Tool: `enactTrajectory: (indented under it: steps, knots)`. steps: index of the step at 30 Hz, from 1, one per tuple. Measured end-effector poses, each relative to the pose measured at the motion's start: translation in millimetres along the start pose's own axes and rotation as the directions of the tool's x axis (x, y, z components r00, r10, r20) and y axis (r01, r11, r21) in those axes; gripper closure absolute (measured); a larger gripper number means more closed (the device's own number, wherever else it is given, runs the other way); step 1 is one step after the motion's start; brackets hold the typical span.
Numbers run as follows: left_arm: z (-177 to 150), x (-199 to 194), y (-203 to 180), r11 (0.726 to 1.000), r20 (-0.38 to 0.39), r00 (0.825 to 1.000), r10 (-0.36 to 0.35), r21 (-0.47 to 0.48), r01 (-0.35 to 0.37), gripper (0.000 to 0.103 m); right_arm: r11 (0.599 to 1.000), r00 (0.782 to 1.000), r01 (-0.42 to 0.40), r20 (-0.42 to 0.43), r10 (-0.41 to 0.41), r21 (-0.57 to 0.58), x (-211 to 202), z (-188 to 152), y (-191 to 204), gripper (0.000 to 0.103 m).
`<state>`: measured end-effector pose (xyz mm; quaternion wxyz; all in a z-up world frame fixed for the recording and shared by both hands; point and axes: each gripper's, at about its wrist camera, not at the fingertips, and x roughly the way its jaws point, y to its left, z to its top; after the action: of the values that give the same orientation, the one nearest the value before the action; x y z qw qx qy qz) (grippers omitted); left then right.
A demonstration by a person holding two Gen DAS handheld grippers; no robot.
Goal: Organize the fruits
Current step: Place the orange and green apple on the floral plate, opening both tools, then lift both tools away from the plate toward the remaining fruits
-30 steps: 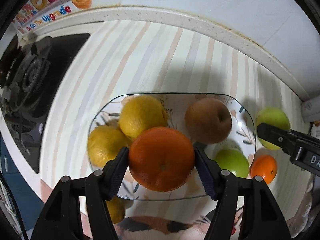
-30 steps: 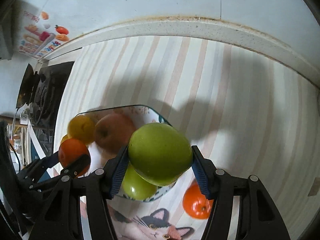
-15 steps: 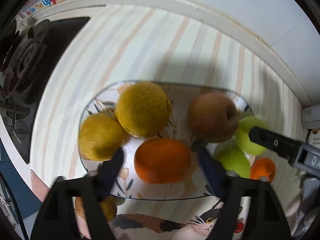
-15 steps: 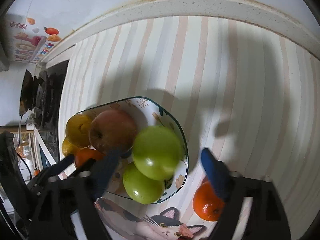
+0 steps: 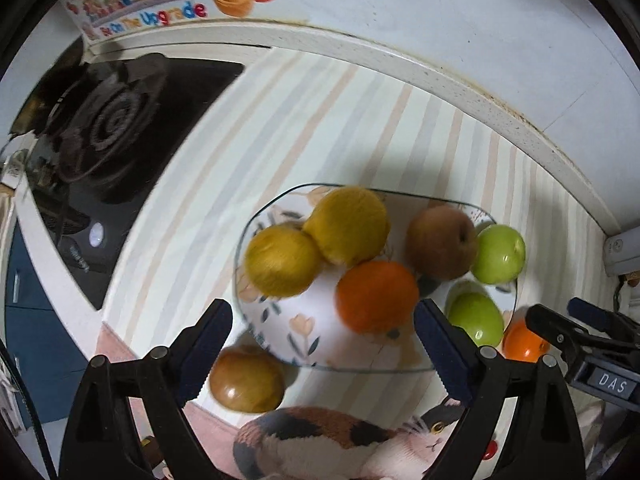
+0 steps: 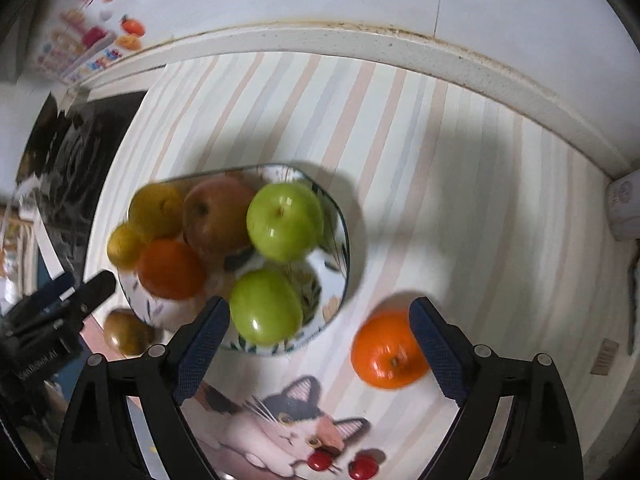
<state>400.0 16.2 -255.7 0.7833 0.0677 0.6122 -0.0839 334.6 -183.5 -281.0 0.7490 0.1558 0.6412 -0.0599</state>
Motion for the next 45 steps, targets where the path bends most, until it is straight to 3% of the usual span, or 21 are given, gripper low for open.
enactTrajectory:
  steps: [6,19,34,45]
  knots:
    - [-33.7,-19.0,3.4,0.999,0.033,0.999,0.037,0.009,-0.037,0.010,0.998,0.999,0.037,0.039,-0.035,-0.050,-20.1,-32.9,10.5,0.010]
    - [-87.0,-84.8,7.7,1.000,0.128,0.992,0.003,-0.019,0.000,0.010,0.990,0.991,0.041,0.132,-0.022,-0.138,-86.1,-82.1,30.4,0.010]
    - [-121.0,-162.9,-1.5,0.999,0.217,0.975,-0.051,0.003,0.052,0.010,0.985,0.967,0.011,0.253,0.034,-0.175,-183.4,-129.6,31.1,0.010]
    - [-132.0,-203.4,-9.8,0.995,0.258,0.961,-0.102,0.018,0.100,0.010,0.983,0.955,-0.026,0.286,0.078,-0.182,-216.1,-148.6,30.7,0.010]
